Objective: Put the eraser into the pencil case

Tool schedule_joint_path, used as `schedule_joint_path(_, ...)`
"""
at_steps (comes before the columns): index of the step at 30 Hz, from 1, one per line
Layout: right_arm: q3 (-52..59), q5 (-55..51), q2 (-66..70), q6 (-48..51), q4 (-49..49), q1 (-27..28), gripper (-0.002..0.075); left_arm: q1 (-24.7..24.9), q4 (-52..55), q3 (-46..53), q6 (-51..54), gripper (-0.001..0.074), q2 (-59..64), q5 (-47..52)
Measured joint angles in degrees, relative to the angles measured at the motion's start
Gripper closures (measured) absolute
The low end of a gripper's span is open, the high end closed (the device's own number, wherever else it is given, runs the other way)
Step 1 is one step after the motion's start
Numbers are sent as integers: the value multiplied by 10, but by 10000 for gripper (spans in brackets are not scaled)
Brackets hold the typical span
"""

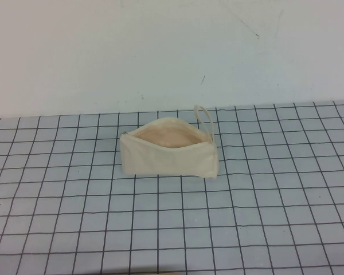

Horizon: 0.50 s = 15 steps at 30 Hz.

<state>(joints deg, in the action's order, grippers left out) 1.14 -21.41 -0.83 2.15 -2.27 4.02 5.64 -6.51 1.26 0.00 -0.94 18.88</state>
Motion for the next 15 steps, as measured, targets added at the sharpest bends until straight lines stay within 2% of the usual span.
schedule_joint_path(15,0,0,0,0,0,0,729,0,22,0,0,737,0,2)
